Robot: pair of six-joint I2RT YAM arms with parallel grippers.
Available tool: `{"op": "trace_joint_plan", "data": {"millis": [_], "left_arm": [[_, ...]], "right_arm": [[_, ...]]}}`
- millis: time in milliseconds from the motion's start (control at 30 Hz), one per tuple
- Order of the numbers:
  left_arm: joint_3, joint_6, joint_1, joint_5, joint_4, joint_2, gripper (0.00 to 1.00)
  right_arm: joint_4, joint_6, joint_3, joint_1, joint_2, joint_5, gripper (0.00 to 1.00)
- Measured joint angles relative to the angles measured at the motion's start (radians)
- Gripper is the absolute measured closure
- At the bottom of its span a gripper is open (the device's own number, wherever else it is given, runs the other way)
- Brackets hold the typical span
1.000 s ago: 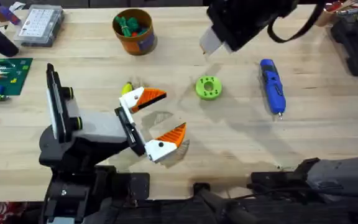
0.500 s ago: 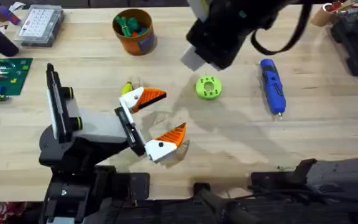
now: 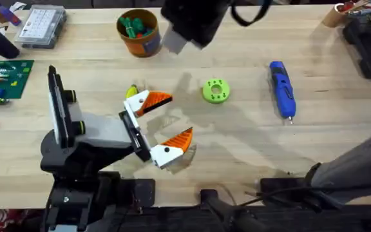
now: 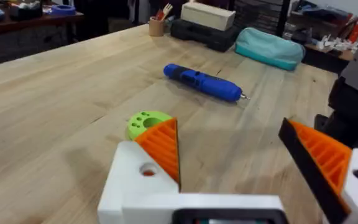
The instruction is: Pick up the gripper from the table and insert it into the empty holder that is missing its gripper. Then pick up a screw, insert it into the mounting hole, and use the screwdriver to tighten it. Finally, clean up the table by picking up the vegetable and placing it into the bucket.
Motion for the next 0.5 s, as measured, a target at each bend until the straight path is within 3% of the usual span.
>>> {"op": "trace_joint_plan", "data": {"millis": [300, 500], "left_arm": [[0.0, 0.0, 0.0, 0.0, 0.0, 0.0, 0.014], [0.0, 0.0, 0.0, 0.0, 0.0, 0.0, 0.014]], "right_arm": [[0.005, -0.107, 0.001, 0.087, 0.065, -0.036, 0.997], [0.006, -0.139, 0.001, 0.092, 0.066, -0.049, 0.997]]}}
